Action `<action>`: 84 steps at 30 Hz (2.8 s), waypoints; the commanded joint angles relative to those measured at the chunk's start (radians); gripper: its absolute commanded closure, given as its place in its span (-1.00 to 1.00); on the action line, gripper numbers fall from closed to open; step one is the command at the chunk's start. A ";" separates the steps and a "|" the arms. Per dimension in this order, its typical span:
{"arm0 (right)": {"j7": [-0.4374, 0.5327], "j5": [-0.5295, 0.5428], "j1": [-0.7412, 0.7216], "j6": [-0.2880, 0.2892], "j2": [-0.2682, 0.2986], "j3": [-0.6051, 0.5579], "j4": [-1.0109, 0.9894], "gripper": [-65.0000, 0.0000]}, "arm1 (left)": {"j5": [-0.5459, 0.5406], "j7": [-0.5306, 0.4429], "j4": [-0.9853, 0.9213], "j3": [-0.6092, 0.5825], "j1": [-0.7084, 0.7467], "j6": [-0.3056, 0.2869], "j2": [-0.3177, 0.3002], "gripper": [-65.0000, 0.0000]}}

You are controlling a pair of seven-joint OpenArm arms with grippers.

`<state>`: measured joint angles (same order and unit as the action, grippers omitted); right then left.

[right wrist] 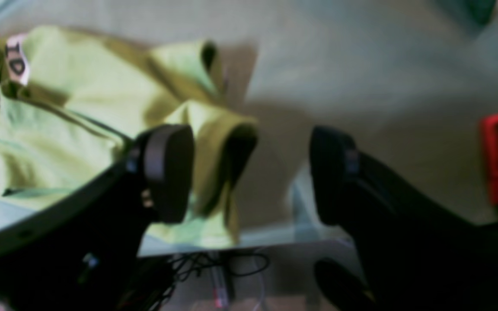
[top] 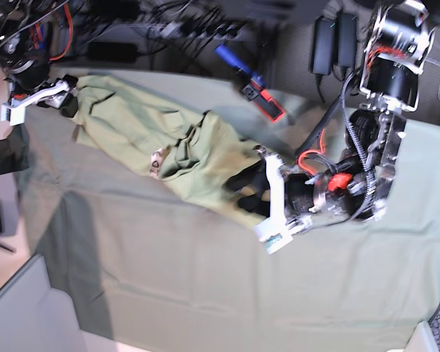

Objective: Fold the T-shirt properly
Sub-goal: 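Drag the hem end with left gripper toward the collar end, then release left gripper and fold the collar end over with right gripper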

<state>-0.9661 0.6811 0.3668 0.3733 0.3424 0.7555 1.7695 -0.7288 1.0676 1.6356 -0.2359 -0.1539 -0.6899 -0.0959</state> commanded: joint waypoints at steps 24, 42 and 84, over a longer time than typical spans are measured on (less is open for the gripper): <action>0.042 0.112 -0.061 0.084 -0.013 -0.113 -0.206 -0.28 | -0.048 -0.020 0.016 0.006 0.005 -0.008 -0.023 -0.01; 0.110 0.093 -0.073 0.084 -0.011 -0.122 -0.206 1.00 | -0.086 -0.019 0.024 0.045 0.000 -0.008 -0.024 -0.01; 0.158 0.035 -0.082 0.084 -0.310 -0.298 0.423 1.00 | -0.204 0.006 0.050 0.186 -0.012 -0.008 -0.446 -0.01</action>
<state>-0.8341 0.7006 0.2909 0.4114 0.0277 0.4522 2.1731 -0.9119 1.0927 1.6684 -0.0570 -0.1448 -0.6903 -0.5282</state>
